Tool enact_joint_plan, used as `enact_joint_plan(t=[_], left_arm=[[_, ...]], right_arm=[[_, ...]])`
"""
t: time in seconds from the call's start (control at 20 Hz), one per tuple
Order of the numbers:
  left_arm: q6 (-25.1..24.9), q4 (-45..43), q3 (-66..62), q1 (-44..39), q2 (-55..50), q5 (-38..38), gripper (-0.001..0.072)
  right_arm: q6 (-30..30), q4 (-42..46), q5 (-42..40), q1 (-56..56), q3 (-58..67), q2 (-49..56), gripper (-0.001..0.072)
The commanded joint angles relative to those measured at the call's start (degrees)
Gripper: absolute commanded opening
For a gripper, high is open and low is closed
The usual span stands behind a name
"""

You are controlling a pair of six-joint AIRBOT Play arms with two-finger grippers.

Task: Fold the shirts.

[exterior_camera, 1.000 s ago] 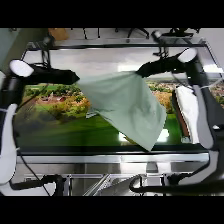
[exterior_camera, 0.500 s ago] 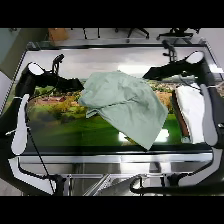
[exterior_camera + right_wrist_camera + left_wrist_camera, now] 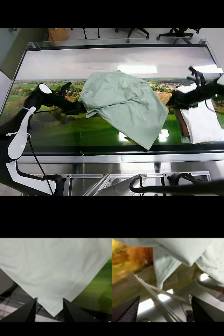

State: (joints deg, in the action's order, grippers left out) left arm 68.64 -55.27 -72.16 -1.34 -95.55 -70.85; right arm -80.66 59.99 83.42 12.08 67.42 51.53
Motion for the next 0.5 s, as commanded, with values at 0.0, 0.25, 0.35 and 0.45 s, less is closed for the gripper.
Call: enact_joint_plan(t=[0.0,0.25,0.35,0.45], left_arm=[[-0.9,-0.1,4.5,-4.5,0.2,10.4,0.0688],[-1.2,-0.7,1.7,-8.2,-2.0,15.9,0.0290],[-1.2,-0.7,-0.6,-8.2,-3.7,14.5,0.0019],[-1.2,-0.8,-2.5,-8.1,-4.1,13.4,0.0013]], right_arm=[[-4.0,1.2,-4.7,0.7,-18.0,-9.6,0.0375],[-3.0,-9.2,-11.5,0.6,-35.7,-11.7,0.0549],[-0.8,-12.1,-13.2,0.5,-39.3,-11.2,0.0550],[0.2,-12.6,-13.9,0.5,-40.8,-10.1,0.0550]])
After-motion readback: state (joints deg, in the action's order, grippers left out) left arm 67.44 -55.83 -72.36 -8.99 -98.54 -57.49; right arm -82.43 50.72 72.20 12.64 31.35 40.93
